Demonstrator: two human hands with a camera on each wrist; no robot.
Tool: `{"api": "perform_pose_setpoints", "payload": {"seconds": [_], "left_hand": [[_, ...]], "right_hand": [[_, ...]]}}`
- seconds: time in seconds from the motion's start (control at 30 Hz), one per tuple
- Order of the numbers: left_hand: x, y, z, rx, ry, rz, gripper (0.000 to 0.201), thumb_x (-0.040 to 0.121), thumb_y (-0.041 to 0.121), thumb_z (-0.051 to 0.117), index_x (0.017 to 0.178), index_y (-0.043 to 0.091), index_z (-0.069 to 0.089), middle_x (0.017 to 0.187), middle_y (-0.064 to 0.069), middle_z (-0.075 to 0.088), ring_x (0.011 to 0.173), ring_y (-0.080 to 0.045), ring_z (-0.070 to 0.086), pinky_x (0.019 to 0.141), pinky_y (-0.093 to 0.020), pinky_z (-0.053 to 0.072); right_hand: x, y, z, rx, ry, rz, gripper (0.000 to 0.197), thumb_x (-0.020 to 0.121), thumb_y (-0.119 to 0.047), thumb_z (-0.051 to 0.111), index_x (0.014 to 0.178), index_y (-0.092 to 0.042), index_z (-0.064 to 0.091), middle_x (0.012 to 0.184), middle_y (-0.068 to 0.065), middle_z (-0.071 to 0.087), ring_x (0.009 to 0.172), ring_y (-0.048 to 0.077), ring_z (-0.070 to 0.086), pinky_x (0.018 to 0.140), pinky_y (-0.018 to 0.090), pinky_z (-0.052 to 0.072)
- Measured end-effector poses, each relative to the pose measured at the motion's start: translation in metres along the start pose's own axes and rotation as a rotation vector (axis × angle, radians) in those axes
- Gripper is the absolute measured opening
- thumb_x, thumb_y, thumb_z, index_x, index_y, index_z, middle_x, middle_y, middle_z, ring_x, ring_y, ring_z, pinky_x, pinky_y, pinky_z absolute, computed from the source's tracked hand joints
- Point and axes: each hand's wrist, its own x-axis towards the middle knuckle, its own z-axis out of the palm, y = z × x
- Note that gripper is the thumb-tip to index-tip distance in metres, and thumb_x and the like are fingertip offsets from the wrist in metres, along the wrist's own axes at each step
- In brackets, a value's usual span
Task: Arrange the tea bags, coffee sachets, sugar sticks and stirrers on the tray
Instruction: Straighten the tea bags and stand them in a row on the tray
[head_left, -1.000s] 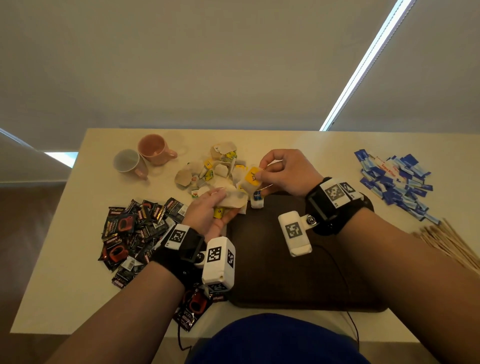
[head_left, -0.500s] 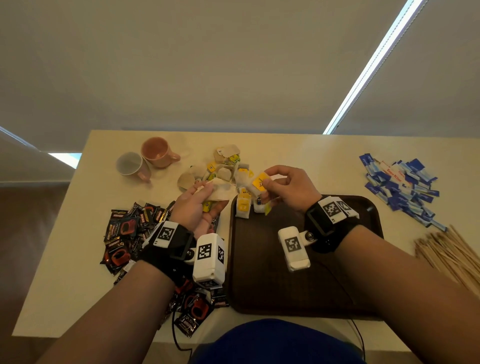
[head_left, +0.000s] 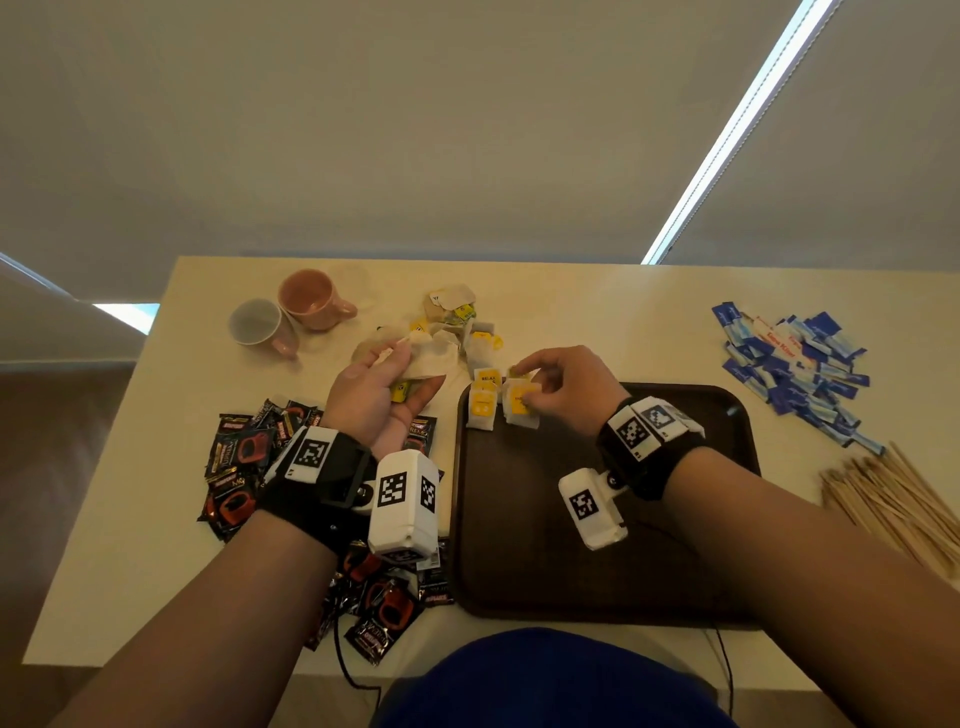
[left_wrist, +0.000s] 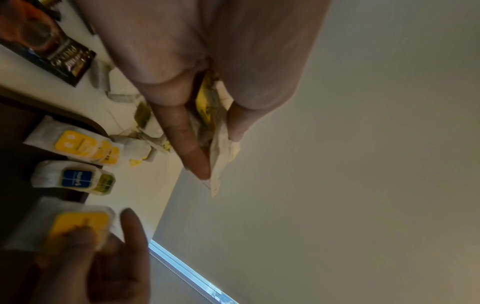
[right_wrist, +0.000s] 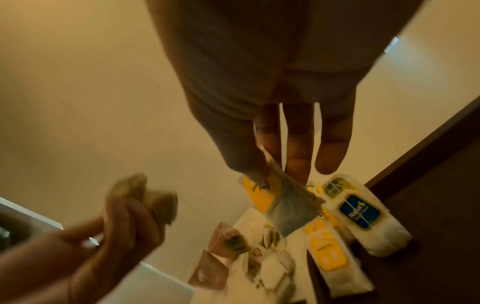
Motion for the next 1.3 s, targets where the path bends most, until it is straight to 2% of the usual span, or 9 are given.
{"api": "perform_pose_setpoints", "payload": {"seconds": [0.13, 0.23, 0.33, 0.57, 0.7, 0.8, 0.93, 1.03, 1.3], "left_hand": [[-0.008, 0.007, 0.011, -0.004, -0.060, -0.001, 0.028, 0.100, 0.006, 0.052, 0.128, 0.002, 0.053, 0.125, -0.020, 0.063, 0.104, -0.029, 0.067, 0.061, -0.028, 0.059], [-0.012, 0.012, 0.015, -0.011, -0.082, 0.007, 0.033, 0.100, 0.008, 0.053, 0.133, 0.000, 0.052, 0.127, -0.020, 0.064, 0.109, -0.030, 0.068, 0.064, -0.029, 0.060], [-0.015, 0.016, 0.016, -0.014, -0.087, 0.012, 0.030, 0.100, 0.008, 0.053, 0.129, 0.002, 0.053, 0.129, -0.021, 0.064, 0.115, -0.033, 0.065, 0.065, -0.029, 0.059], [-0.012, 0.021, 0.019, -0.023, -0.109, 0.016, 0.040, 0.101, 0.009, 0.052, 0.139, -0.001, 0.047, 0.130, -0.022, 0.063, 0.120, -0.037, 0.063, 0.067, -0.029, 0.060], [-0.010, 0.023, 0.024, -0.019, -0.131, -0.001, 0.030, 0.102, 0.009, 0.051, 0.131, 0.002, 0.052, 0.127, -0.021, 0.065, 0.116, -0.034, 0.065, 0.065, -0.028, 0.059], [-0.008, 0.025, 0.024, -0.034, -0.141, 0.001, 0.017, 0.102, 0.008, 0.050, 0.117, 0.006, 0.056, 0.116, -0.017, 0.069, 0.103, -0.029, 0.070, 0.063, -0.027, 0.059], [-0.002, 0.024, 0.017, -0.024, -0.113, 0.004, 0.019, 0.101, 0.008, 0.051, 0.120, 0.005, 0.055, 0.118, -0.018, 0.068, 0.100, -0.027, 0.070, 0.063, -0.027, 0.059], [0.000, 0.024, 0.013, -0.029, -0.106, 0.003, 0.017, 0.101, 0.008, 0.050, 0.118, 0.006, 0.055, 0.114, -0.016, 0.068, 0.097, -0.026, 0.070, 0.062, -0.027, 0.059], [0.004, 0.024, 0.011, -0.029, -0.105, -0.006, 0.013, 0.101, 0.008, 0.051, 0.113, 0.007, 0.057, 0.109, -0.014, 0.070, 0.096, -0.025, 0.071, 0.062, -0.027, 0.059]], "right_hand": [[-0.005, 0.000, 0.011, -0.086, -0.098, 0.007, 0.025, 0.086, -0.016, 0.073, 0.110, -0.020, 0.070, 0.089, -0.001, 0.067, 0.080, 0.011, 0.064, 0.073, 0.020, 0.055], [-0.004, 0.001, 0.017, -0.079, -0.114, 0.044, 0.018, 0.086, -0.018, 0.074, 0.104, -0.019, 0.071, 0.092, -0.004, 0.067, 0.083, 0.007, 0.062, 0.071, 0.014, 0.049], [0.002, 0.004, 0.026, -0.101, -0.115, 0.086, 0.010, 0.087, -0.019, 0.074, 0.096, -0.017, 0.071, 0.090, -0.003, 0.067, 0.084, 0.009, 0.062, 0.074, 0.018, 0.051], [0.028, 0.010, 0.061, -0.167, -0.157, 0.152, 0.008, 0.087, -0.019, 0.072, 0.093, -0.017, 0.068, 0.093, 0.000, 0.067, 0.089, 0.014, 0.064, 0.082, 0.028, 0.056], [0.042, 0.005, 0.080, -0.253, -0.209, 0.164, 0.006, 0.088, -0.020, 0.071, 0.086, -0.021, 0.066, 0.094, 0.000, 0.066, 0.091, 0.017, 0.064, 0.086, 0.034, 0.057], [0.048, 0.001, 0.086, -0.308, -0.200, 0.146, 0.006, 0.091, -0.016, 0.063, 0.088, -0.017, 0.067, 0.090, 0.000, 0.065, 0.090, 0.020, 0.064, 0.084, 0.036, 0.057], [0.053, 0.000, 0.090, -0.381, -0.158, 0.085, 0.011, 0.091, -0.015, 0.060, 0.085, -0.017, 0.069, 0.100, 0.003, 0.060, 0.089, 0.023, 0.061, 0.080, 0.037, 0.056], [0.058, 0.002, 0.088, -0.388, -0.129, 0.083, 0.012, 0.092, -0.014, 0.060, 0.086, -0.013, 0.070, 0.095, 0.002, 0.057, 0.087, 0.023, 0.061, 0.077, 0.034, 0.054], [0.061, 0.006, 0.082, -0.406, -0.122, 0.093, 0.008, 0.092, -0.018, 0.063, 0.096, -0.011, 0.062, 0.102, 0.007, 0.060, 0.095, 0.024, 0.058, 0.085, 0.035, 0.052]]}}
